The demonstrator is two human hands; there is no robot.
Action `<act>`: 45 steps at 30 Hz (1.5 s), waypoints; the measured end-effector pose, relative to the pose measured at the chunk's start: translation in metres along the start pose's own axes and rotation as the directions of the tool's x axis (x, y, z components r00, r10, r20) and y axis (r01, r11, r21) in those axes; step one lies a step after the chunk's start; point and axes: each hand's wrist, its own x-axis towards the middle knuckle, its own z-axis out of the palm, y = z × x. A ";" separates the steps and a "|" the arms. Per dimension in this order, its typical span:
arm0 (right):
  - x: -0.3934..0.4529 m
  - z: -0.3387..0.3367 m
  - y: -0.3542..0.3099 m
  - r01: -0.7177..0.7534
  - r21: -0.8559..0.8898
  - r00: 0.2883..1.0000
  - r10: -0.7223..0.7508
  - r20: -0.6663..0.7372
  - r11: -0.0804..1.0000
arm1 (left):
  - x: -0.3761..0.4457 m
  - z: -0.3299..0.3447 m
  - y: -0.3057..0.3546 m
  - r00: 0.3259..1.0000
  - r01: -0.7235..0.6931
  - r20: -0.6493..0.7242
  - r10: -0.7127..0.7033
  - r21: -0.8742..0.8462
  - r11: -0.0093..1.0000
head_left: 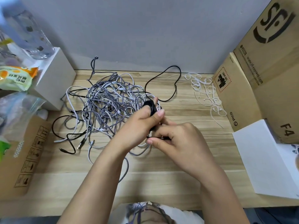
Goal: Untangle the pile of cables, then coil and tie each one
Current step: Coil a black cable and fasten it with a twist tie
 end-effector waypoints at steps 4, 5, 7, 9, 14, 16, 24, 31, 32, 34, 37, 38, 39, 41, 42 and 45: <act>0.001 0.002 0.001 0.005 0.193 0.994 0.017 -0.111 0.981 | -0.004 0.003 0.003 0.996 0.093 -0.035 -0.088 0.185 0.978; 0.001 0.003 -0.001 0.021 0.270 0.990 0.017 -0.139 0.963 | -0.004 0.004 0.006 0.995 0.097 -0.028 -0.094 0.188 0.977; 0.001 0.004 -0.001 0.056 0.405 0.984 0.018 -0.177 0.913 | -0.006 0.004 0.013 0.996 0.092 -0.012 -0.091 0.163 0.982; 0.002 0.003 0.001 0.065 0.497 0.980 0.038 -0.195 0.865 | -0.008 0.003 0.017 0.996 0.081 0.009 -0.084 0.150 0.985; 0.007 -0.001 0.008 -0.071 0.709 0.983 0.171 -0.071 0.702 | -0.012 0.004 0.020 0.989 0.103 0.074 -0.130 0.295 0.950; 0.007 0.000 0.011 -0.060 0.658 0.984 0.156 -0.089 0.751 | -0.013 0.001 0.022 0.983 0.104 0.117 -0.143 0.291 0.951; 0.009 -0.003 0.022 0.045 0.691 0.981 -0.165 0.107 0.721 | -0.016 -0.003 0.031 0.876 0.075 0.465 -0.128 0.130 0.989; 0.015 0.007 0.013 0.084 0.755 0.995 -0.096 -0.028 0.650 | -0.009 0.004 0.027 0.917 0.121 0.378 -0.127 0.038 0.992; 0.017 0.008 0.015 0.075 0.706 0.997 -0.040 -0.067 0.704 | -0.006 0.006 0.027 0.938 0.126 0.320 -0.133 0.043 0.991; 0.020 0.009 0.018 0.055 0.625 0.990 0.039 -0.136 0.778 | -0.003 0.014 0.028 0.975 0.130 0.183 -0.126 -0.010 0.991; 0.025 0.010 0.023 0.053 0.485 0.968 0.074 -0.238 0.873 | 0.003 0.024 0.027 0.994 0.079 -0.073 -0.084 -0.076 0.994; 0.027 0.011 0.024 0.067 0.379 0.951 0.056 -0.304 0.923 | 0.005 0.025 0.027 0.986 0.046 -0.160 -0.053 -0.048 0.998; 0.029 0.012 0.025 0.072 0.264 0.932 0.029 -0.360 0.962 | 0.008 0.025 0.026 0.974 0.017 -0.228 -0.021 -0.022 1.000; 0.033 0.014 0.028 0.065 0.188 0.921 0.013 -0.390 0.980 | 0.014 0.023 0.022 0.965 -0.001 -0.263 -0.001 -0.009 1.000; 0.034 0.013 0.030 0.063 0.230 0.934 0.024 -0.358 0.971 | 0.016 0.019 0.019 0.975 0.015 -0.219 -0.021 -0.031 0.999; 0.043 0.009 0.044 -0.018 0.400 0.972 0.109 -0.206 0.917 | 0.020 0.008 0.010 0.992 0.104 0.093 -0.085 -0.230 0.968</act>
